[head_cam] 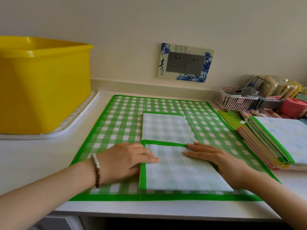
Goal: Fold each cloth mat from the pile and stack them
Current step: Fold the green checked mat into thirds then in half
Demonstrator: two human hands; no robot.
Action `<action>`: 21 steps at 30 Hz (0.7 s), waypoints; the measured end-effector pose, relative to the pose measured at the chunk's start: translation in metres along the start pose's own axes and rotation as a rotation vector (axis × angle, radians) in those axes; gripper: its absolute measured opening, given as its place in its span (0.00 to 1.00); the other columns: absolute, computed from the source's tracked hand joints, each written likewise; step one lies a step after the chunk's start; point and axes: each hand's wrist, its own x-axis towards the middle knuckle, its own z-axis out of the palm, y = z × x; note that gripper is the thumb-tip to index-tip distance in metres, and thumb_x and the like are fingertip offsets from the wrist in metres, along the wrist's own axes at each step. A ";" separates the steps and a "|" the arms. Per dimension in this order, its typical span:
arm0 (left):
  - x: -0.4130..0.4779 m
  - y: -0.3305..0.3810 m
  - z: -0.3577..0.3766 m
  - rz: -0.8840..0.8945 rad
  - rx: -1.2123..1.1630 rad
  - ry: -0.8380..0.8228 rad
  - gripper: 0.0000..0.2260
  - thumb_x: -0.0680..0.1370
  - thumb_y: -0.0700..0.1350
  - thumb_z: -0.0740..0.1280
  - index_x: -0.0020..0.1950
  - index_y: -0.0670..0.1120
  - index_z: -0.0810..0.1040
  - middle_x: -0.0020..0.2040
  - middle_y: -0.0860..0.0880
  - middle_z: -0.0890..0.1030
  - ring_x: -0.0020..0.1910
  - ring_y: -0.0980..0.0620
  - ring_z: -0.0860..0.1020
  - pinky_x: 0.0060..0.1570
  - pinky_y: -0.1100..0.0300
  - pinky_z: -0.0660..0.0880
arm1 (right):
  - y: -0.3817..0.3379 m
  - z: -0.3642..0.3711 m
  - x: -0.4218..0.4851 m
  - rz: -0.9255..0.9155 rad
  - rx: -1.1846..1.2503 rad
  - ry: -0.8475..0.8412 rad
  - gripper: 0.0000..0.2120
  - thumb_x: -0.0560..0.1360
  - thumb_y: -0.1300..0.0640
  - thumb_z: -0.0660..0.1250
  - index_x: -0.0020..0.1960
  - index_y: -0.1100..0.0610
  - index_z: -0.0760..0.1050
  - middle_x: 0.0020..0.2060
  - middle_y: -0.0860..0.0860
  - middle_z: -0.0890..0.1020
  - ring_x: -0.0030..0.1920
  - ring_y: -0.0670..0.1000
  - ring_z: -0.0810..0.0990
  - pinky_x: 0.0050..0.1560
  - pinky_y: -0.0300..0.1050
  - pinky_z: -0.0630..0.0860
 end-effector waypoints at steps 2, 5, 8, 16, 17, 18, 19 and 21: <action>0.004 0.000 0.001 -0.106 0.013 -0.069 0.26 0.74 0.57 0.51 0.73 0.57 0.63 0.72 0.55 0.67 0.70 0.57 0.64 0.72 0.59 0.58 | -0.001 -0.001 0.000 -0.006 0.003 0.019 0.33 0.79 0.64 0.57 0.68 0.28 0.58 0.71 0.28 0.54 0.72 0.31 0.49 0.69 0.27 0.45; 0.009 -0.002 0.001 -0.228 -0.050 -0.227 0.29 0.77 0.58 0.53 0.76 0.57 0.46 0.76 0.59 0.45 0.73 0.64 0.41 0.66 0.72 0.33 | -0.003 -0.005 0.003 0.006 -0.001 0.006 0.29 0.77 0.57 0.62 0.68 0.30 0.57 0.70 0.29 0.55 0.70 0.31 0.53 0.67 0.25 0.46; 0.012 -0.002 0.002 -0.268 -0.079 -0.249 0.31 0.79 0.52 0.59 0.77 0.55 0.44 0.76 0.59 0.42 0.68 0.68 0.38 0.65 0.72 0.34 | -0.004 -0.007 0.005 0.014 0.031 0.027 0.27 0.76 0.53 0.64 0.69 0.33 0.61 0.68 0.29 0.58 0.67 0.30 0.56 0.67 0.26 0.50; 0.022 -0.010 -0.005 -0.394 -0.266 -0.090 0.18 0.80 0.47 0.61 0.70 0.55 0.67 0.67 0.61 0.70 0.63 0.70 0.64 0.67 0.72 0.57 | 0.019 0.005 0.024 0.233 0.314 0.186 0.15 0.72 0.58 0.70 0.52 0.39 0.80 0.45 0.33 0.81 0.47 0.31 0.77 0.51 0.28 0.73; 0.025 -0.011 -0.007 -0.423 -0.325 -0.060 0.13 0.80 0.46 0.61 0.64 0.57 0.73 0.58 0.65 0.75 0.56 0.73 0.69 0.62 0.71 0.66 | 0.015 0.001 0.025 0.260 0.339 0.235 0.14 0.73 0.61 0.69 0.47 0.41 0.80 0.41 0.36 0.82 0.43 0.33 0.78 0.45 0.27 0.73; 0.027 -0.013 -0.009 -0.449 -0.376 -0.025 0.08 0.79 0.47 0.62 0.53 0.58 0.77 0.46 0.69 0.77 0.45 0.75 0.72 0.51 0.72 0.72 | 0.010 -0.002 0.026 0.284 0.388 0.274 0.10 0.74 0.60 0.68 0.42 0.44 0.78 0.37 0.38 0.81 0.38 0.35 0.78 0.39 0.28 0.72; 0.030 -0.015 -0.010 -0.482 -0.406 0.019 0.07 0.79 0.49 0.62 0.44 0.59 0.76 0.36 0.69 0.77 0.37 0.74 0.74 0.41 0.73 0.72 | 0.009 -0.002 0.026 0.310 0.409 0.293 0.08 0.75 0.56 0.67 0.38 0.46 0.76 0.35 0.40 0.80 0.35 0.38 0.77 0.35 0.29 0.71; 0.035 -0.019 -0.009 -0.548 -0.459 0.109 0.07 0.77 0.53 0.63 0.40 0.58 0.76 0.35 0.63 0.79 0.36 0.68 0.77 0.38 0.72 0.73 | 0.007 -0.003 0.038 0.336 0.484 0.341 0.09 0.75 0.50 0.64 0.36 0.46 0.75 0.31 0.42 0.80 0.31 0.39 0.76 0.31 0.30 0.69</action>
